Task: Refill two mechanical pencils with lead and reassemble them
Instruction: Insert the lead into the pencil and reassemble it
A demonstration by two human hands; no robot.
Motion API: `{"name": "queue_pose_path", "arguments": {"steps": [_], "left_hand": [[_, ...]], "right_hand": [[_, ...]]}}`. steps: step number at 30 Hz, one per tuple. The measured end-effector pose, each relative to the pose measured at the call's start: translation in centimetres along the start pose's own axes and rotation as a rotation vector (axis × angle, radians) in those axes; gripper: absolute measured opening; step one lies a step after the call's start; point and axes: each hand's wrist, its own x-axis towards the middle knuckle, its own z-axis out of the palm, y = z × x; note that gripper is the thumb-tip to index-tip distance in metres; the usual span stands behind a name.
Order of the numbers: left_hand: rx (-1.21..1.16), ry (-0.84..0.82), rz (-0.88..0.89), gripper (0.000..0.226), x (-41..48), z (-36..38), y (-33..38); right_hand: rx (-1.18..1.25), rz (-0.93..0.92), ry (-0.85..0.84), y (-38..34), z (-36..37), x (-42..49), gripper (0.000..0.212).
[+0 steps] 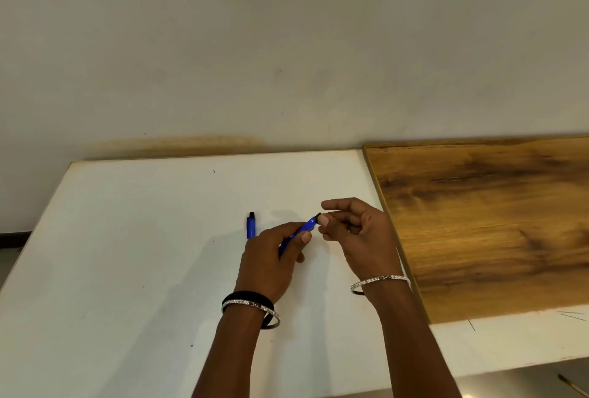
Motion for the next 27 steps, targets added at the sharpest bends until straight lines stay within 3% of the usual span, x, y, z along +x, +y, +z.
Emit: {"name": "queue_pose_path", "arguments": {"steps": [10, 14, 18, 20, 22, 24, 27], "left_hand": [[-0.082, 0.012, 0.014, 0.008, 0.1, -0.3, -0.5], [-0.139, -0.020, 0.015, 0.010, 0.2, -0.2, 0.1], [-0.212, -0.053, 0.009, 0.021, 0.0, 0.5, 0.8], [-0.250, -0.076, -0.015, 0.025, 0.0, 0.6, 1.0], [-0.281, -0.112, -0.043, 0.026, 0.0, 0.3, 1.1], [-0.302, -0.165, -0.076, 0.023, 0.0, -0.1, 0.9], [-0.373, -0.310, -0.089, 0.015, -0.1, -0.5, 0.9]], "right_hand": [[0.255, 0.065, -0.064, -0.3, 0.3, -0.1, 0.015], [0.363, 0.181, -0.066, -0.3, 0.5, 0.0, 0.011], [0.164, 0.166, -0.153, -0.4, 1.1, -0.2, 0.021], [0.151, 0.120, -0.107, -0.6, 1.5, -0.3, 0.029], [0.281, 0.106, 0.029, -0.7, 1.5, -0.2, 0.033], [0.590, 0.151, 0.144, -0.8, 1.0, 0.1, 0.032], [1.064, 0.250, 0.176, -1.0, -0.2, 0.2, 0.033]]}}
